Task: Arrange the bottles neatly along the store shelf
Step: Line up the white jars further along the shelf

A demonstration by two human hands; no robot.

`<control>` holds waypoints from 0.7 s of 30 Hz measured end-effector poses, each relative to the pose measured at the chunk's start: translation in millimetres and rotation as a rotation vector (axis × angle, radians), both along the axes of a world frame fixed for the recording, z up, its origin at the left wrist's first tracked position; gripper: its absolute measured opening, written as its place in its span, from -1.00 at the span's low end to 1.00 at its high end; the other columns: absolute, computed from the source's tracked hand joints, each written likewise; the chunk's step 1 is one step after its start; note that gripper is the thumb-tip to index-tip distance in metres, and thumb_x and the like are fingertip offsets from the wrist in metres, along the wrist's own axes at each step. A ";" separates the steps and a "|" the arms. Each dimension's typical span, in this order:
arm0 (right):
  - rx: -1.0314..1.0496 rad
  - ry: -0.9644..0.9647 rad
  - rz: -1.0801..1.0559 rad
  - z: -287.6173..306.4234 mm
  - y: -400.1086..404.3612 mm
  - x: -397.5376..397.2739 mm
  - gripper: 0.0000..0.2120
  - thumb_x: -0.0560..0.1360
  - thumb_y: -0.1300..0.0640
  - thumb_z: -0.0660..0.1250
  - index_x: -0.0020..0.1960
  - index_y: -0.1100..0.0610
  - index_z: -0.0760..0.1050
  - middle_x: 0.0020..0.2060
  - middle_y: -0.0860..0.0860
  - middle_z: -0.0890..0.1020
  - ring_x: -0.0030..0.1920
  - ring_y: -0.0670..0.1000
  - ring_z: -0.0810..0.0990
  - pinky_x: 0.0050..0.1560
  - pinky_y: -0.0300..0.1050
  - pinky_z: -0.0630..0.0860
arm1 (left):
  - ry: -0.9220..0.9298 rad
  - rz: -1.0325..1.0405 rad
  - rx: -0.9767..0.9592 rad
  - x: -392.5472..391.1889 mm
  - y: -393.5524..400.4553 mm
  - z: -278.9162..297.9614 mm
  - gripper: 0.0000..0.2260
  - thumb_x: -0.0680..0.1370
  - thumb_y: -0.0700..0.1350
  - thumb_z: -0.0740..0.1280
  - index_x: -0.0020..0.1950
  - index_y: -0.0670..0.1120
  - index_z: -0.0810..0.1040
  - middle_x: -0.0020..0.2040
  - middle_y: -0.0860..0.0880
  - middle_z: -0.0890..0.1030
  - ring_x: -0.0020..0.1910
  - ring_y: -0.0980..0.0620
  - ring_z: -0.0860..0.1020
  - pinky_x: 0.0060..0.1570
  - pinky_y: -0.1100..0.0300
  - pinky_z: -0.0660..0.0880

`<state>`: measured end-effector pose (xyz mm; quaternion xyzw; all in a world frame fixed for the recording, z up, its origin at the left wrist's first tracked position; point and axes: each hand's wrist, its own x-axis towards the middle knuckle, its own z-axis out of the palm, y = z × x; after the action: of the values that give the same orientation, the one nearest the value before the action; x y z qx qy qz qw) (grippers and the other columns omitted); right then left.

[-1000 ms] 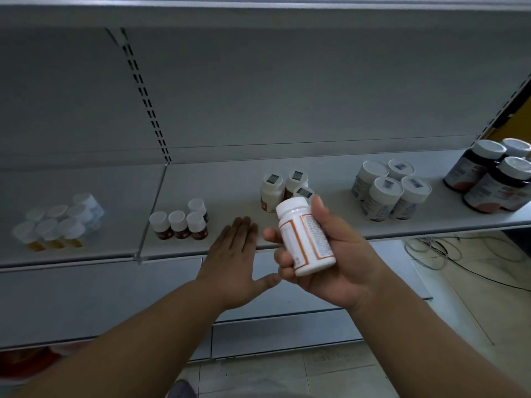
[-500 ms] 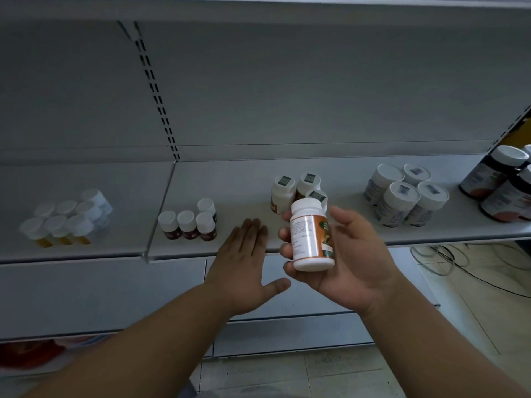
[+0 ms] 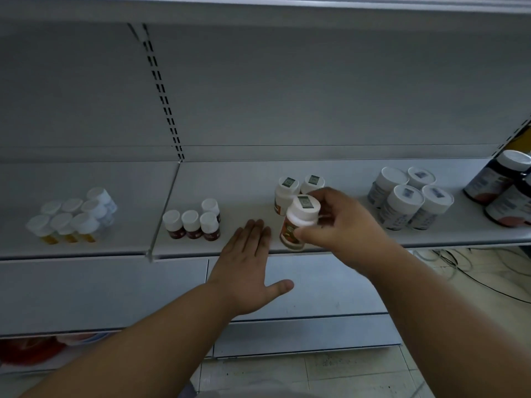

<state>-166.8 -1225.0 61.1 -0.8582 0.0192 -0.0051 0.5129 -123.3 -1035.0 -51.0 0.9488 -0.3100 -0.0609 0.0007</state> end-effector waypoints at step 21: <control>-0.833 -0.443 -0.069 -46.6 -8.6 37.7 -0.38 0.30 -0.17 0.45 0.28 0.05 0.49 0.20 0.04 0.47 0.27 0.12 0.33 0.25 0.07 0.30 | 0.024 -0.008 -0.025 0.0 0.5 0.8 0.00 0.37 0.54 -0.22 0.56 -0.12 -0.37 0.57 -0.11 -0.38 0.54 -0.04 -0.39 0.49 0.04 -0.37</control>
<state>-129.2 -1233.6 14.5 -0.9680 -0.0658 -0.2123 0.1164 -123.2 -1034.5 -50.2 0.9466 -0.3147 -0.0685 0.0161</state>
